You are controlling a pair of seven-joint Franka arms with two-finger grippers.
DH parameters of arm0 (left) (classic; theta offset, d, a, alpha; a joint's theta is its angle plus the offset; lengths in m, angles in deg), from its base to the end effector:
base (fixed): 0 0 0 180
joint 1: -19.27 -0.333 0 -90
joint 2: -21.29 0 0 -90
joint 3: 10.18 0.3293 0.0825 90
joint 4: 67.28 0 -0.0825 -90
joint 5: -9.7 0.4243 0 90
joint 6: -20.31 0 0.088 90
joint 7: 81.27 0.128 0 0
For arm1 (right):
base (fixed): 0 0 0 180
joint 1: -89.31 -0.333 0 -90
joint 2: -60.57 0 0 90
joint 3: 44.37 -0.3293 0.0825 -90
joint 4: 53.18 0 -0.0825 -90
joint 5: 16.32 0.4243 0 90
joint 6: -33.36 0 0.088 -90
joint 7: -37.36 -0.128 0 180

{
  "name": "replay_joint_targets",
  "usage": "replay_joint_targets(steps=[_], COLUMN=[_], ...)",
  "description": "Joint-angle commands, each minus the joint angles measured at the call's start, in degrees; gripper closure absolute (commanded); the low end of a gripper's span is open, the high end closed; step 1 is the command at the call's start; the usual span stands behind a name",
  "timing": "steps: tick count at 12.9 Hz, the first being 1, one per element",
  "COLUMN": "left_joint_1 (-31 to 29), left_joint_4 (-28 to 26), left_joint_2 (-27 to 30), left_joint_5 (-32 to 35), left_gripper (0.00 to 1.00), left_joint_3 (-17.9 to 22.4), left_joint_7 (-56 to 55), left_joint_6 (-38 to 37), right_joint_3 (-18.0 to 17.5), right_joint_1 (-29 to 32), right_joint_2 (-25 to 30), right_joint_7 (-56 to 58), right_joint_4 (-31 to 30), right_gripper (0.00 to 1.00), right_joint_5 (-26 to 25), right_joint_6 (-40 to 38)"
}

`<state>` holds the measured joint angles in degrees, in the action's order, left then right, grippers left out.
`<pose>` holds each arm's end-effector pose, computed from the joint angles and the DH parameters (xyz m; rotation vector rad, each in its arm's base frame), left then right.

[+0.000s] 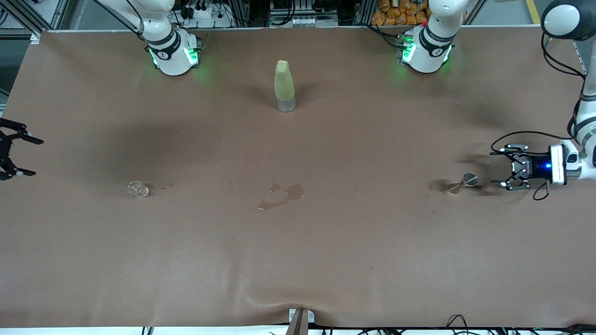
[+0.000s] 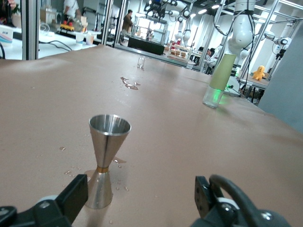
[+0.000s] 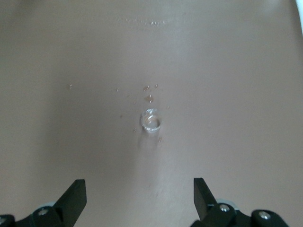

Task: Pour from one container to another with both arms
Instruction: 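Close the left gripper on the jigger while the right gripper reaches the beaker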

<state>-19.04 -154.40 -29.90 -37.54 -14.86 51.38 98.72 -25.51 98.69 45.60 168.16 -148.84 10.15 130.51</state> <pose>0.5748 0.2617 0.1115 1.4511 -1.2409 0.8589 0.6033 -0.2484 0.4280 -1.8858 -2.1079 -0.4602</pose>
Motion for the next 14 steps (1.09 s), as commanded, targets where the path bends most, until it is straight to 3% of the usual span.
replay_joint_targets(steps=[1, 3, 7, 10, 14], left_joint_1=[-0.19, -0.02, 1.92, 3.32, 4.2], left_joint_4=[2.66, 2.92, 2.75, 2.66, 2.48], left_joint_2=[-4.17, -6.1, -6.29, -6.9, -8.13], left_joint_5=[-3.54, -10.12, -11.47, -12.34, -13.58], left_gripper=[0.04, 0.04, 0.05, 0.23, 0.23], left_joint_3=[0.01, 0.1, 0.1, 0.1, 0.1], left_joint_7=[1.82, 0.94, 1.2, 1.64, 2.52], left_joint_6=[-1.07, -0.36, 0.34, 0.6, 2.1], right_joint_3=[0.83, 1.53, 2.23, 2.33, 2.33], right_joint_1=[0.81, 0.81, 1.25, 2.04, 3.19], right_joint_2=[-3.91, -7.25, -12.88, -16.75, -21.85], right_joint_7=[5.06, 8.31, 13.15, 16.23, 21.32], right_joint_4=[0.65, 0.65, 0.65, 0.74, 0.65], right_gripper=[0.0, 0.0, 0.0, 0.0, 0.0], right_joint_5=[5.85, 10.33, 17.98, 23.17, 29.94], right_joint_6=[-0.12, -0.47, -0.65, -1.7, -3.28])
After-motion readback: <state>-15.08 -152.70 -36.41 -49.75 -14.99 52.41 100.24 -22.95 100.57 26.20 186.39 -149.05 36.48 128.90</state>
